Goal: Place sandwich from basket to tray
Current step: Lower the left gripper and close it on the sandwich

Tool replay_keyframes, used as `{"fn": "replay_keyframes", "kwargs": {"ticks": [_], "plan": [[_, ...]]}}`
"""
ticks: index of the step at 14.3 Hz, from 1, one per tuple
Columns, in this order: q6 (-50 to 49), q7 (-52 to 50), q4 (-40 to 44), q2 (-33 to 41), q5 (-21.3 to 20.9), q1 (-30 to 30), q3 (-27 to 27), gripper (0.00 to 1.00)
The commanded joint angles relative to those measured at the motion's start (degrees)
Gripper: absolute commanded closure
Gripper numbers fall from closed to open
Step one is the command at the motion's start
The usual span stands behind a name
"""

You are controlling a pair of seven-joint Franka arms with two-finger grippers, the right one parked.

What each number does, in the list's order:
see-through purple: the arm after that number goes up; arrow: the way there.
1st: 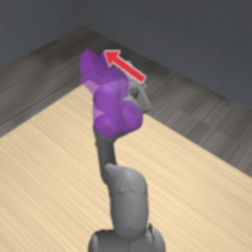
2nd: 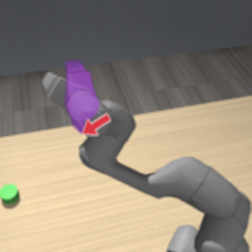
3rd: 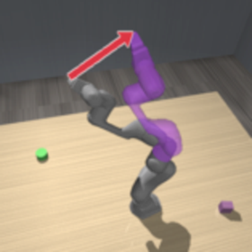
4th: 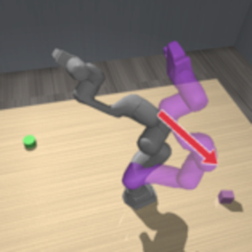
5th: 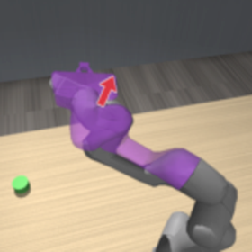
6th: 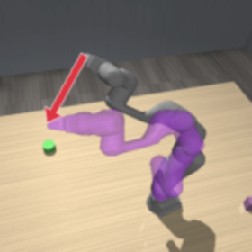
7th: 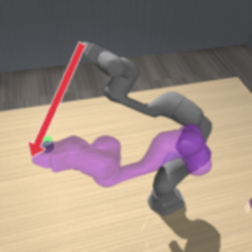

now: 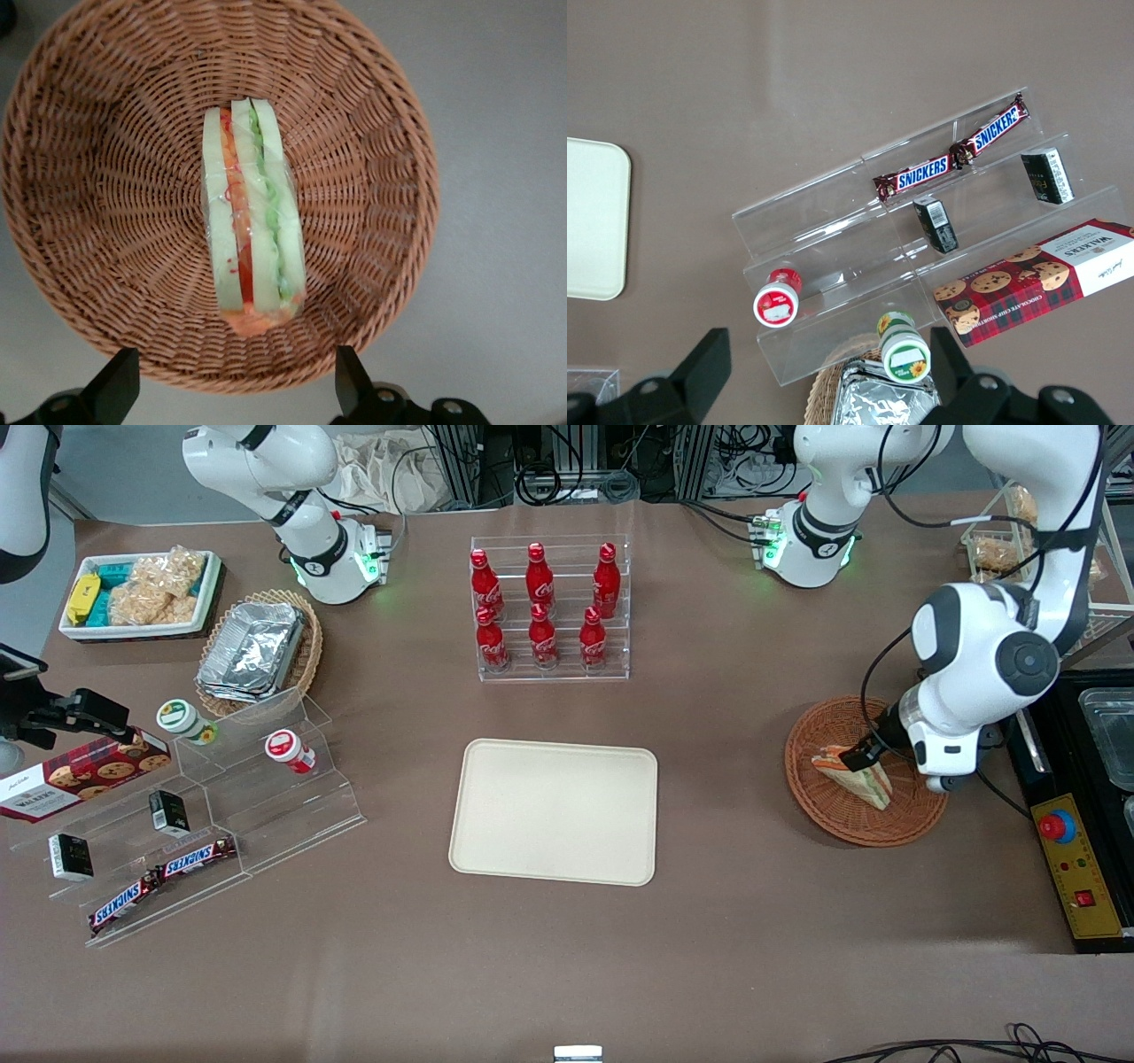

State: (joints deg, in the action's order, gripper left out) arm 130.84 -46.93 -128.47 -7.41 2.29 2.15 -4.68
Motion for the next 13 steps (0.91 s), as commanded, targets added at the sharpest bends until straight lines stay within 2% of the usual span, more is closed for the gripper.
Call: {"fn": "replay_keyframes", "kwargs": {"ticks": [1,4,6,7,9,12,13], "plan": [[3.70,-5.87,0.33,-3.74,-2.98,0.05,-0.07,0.00],[6.70,-9.05,0.42,-7.18,-6.15,0.05,-0.07,0.00],[7.58,-9.05,0.50,-7.80,-6.24,0.14,-0.07,0.01],[8.19,-9.05,0.59,-8.49,-6.24,0.14,0.02,0.04],[8.81,-9.05,0.77,-9.20,-6.24,0.14,0.37,0.34],[9.34,-9.05,0.77,-9.64,-6.24,0.14,1.16,0.92],[9.34,-8.97,0.77,-9.30,-6.24,0.14,1.17,1.00]]}}
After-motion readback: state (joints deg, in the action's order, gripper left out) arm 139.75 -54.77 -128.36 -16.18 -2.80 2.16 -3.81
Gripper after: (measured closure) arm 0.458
